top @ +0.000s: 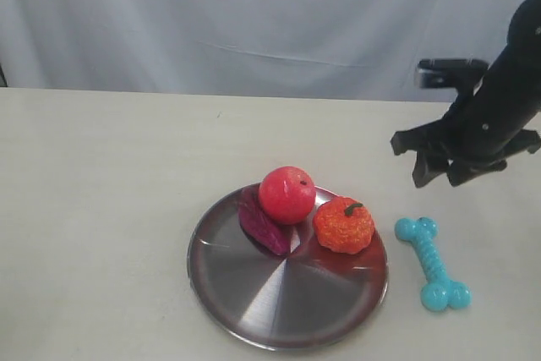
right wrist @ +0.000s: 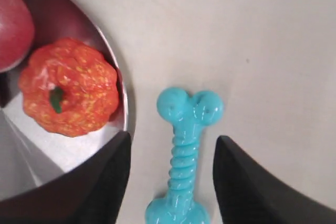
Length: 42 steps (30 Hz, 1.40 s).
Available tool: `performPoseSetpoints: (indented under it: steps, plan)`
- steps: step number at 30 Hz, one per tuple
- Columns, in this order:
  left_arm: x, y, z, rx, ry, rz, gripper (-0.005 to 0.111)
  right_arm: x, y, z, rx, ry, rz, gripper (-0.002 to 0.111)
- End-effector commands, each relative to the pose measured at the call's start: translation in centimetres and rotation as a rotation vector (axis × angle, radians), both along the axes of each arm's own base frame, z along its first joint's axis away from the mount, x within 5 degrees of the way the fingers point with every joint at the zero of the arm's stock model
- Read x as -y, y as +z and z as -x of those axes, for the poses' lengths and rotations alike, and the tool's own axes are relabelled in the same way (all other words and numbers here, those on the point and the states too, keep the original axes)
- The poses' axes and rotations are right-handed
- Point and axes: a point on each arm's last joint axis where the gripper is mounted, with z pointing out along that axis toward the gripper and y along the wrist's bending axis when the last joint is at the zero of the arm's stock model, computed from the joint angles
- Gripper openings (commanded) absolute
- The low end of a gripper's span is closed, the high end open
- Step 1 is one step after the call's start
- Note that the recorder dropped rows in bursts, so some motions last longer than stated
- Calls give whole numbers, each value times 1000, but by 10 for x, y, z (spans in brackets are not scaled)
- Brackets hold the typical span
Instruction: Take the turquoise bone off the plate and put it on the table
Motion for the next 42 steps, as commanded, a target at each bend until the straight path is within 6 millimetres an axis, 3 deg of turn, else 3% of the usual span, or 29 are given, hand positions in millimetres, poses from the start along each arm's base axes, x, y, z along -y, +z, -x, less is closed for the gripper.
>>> performPoseSetpoints:
  steps: [1,8,17,26,33,42]
  plan:
    - [0,0,0,5,1,3,0,-2,49,17,122,8,38,40]
    - [0,0,0,5,1,3,0,-10,105,48,291,47,103,0]
    - [0,0,0,5,1,3,0,-21,170,95,574,66,212,0]
    - [0,0,0,5,1,3,0,-43,246,185,1006,44,363,0]
    - [0,0,0,5,1,3,0,-59,273,252,1226,30,444,0]
    - [0,0,0,5,1,3,0,-77,282,331,1417,-17,486,0]
